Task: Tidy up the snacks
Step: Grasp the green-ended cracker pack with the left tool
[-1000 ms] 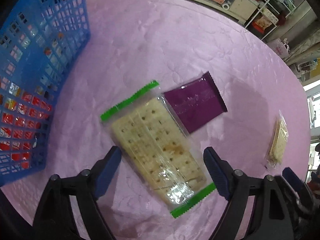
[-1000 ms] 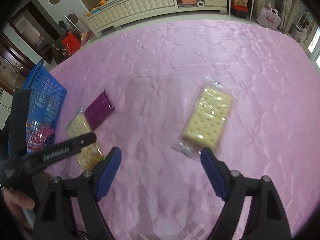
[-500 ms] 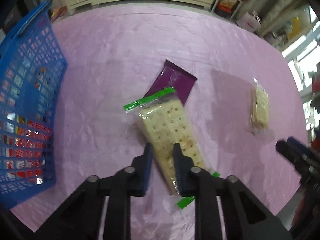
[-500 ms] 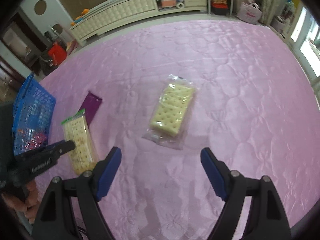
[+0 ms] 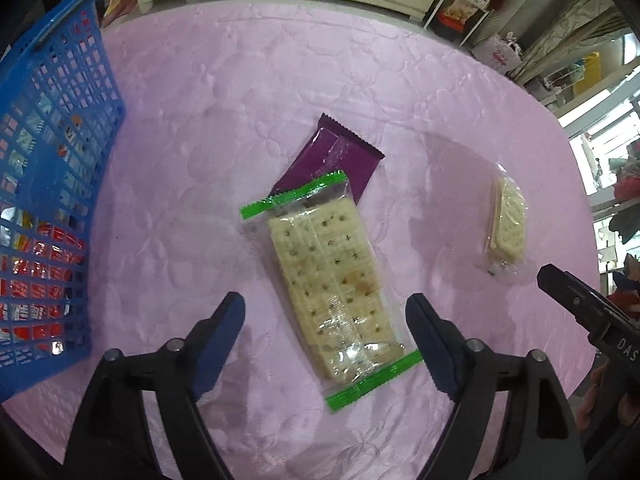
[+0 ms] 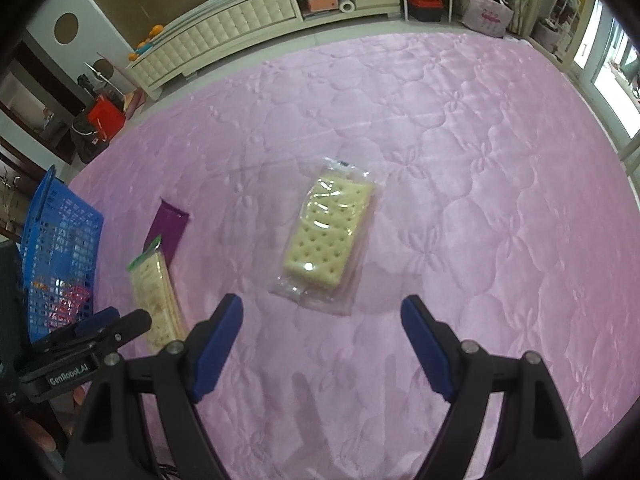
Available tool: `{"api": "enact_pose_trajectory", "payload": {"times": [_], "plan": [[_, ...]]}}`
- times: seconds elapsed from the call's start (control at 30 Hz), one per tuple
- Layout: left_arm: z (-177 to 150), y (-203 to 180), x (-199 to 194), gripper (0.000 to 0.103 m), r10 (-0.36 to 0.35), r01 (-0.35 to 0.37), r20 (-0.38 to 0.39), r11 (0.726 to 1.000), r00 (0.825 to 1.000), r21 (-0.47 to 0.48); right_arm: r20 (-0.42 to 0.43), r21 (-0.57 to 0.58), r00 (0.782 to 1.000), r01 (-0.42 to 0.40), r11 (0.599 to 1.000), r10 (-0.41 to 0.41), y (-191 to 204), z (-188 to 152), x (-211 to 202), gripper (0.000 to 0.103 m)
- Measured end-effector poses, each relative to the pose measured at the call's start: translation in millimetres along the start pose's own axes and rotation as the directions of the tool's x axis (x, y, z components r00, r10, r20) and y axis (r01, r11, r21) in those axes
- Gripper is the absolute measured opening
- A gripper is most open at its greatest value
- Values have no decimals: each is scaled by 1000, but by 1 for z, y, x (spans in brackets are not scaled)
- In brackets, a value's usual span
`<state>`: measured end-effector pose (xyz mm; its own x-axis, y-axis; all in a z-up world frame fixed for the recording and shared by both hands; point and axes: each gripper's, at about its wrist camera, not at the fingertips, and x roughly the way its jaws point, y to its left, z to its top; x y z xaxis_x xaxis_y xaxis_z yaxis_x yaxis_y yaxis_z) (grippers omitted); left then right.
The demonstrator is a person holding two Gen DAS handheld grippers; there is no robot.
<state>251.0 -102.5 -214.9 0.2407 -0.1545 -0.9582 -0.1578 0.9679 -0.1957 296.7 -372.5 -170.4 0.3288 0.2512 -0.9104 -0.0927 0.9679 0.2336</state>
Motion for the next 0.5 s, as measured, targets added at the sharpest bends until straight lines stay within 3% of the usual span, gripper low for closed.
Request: {"api": "enact_pose_trajectory", "payload": {"times": [0.3, 0.5], "plan": [[13, -21, 32, 82, 95, -96, -37, 995, 995, -34, -14, 18, 1000, -21, 1000, 21, -4, 8, 13, 85], [18, -56, 49, 86, 197, -196, -26, 980, 980, 18, -22, 20, 1000, -18, 1000, 18, -11, 7, 17, 85]]}}
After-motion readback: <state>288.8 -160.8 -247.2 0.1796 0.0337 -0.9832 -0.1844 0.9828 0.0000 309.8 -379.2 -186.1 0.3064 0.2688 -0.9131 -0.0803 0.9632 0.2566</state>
